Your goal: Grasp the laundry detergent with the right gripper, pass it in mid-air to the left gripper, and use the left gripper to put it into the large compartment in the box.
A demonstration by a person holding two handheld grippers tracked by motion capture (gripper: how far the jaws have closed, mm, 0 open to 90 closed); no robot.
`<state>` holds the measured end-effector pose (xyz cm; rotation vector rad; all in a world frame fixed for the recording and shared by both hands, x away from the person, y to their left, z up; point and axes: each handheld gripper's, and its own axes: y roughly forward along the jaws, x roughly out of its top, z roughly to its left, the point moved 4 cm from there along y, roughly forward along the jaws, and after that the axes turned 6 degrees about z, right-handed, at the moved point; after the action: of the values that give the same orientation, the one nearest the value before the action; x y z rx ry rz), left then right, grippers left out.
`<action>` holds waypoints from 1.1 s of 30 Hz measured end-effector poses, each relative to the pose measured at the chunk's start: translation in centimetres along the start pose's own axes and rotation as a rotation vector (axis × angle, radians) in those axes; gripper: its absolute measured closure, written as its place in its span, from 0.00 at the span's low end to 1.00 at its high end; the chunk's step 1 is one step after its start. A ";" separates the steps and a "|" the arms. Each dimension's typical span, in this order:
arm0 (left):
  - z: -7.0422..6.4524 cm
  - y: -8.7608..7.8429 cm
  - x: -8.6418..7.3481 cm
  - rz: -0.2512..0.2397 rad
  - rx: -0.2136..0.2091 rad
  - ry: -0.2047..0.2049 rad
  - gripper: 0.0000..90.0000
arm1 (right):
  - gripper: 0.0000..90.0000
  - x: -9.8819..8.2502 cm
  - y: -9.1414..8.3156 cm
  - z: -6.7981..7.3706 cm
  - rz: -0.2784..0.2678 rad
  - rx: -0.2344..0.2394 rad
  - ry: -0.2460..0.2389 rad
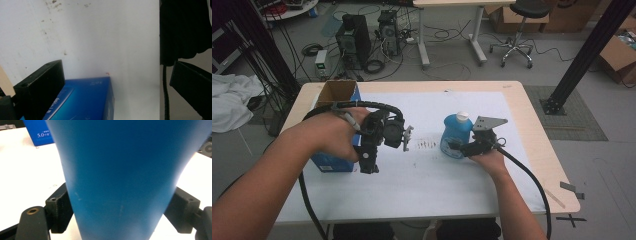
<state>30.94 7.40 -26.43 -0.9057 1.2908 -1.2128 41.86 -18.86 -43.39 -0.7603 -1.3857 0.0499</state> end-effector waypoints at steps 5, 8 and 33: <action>-0.1 0.0 0.1 -0.005 0.000 -0.006 0.00 | 0.30 0.0 0.0 0.1 0.001 0.012 -0.008; 0.0 0.0 0.0 0.000 0.001 -0.001 0.00 | 0.32 0.0 0.0 0.1 0.001 0.015 -0.005; -0.1 0.2 -0.2 -0.006 0.004 -0.003 0.00 | 0.48 -0.2 0.3 0.2 -0.010 0.002 -0.023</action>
<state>30.87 7.61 -26.59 -0.9088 1.2836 -1.2174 41.78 -18.61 -43.67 -0.7531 -1.4109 0.0528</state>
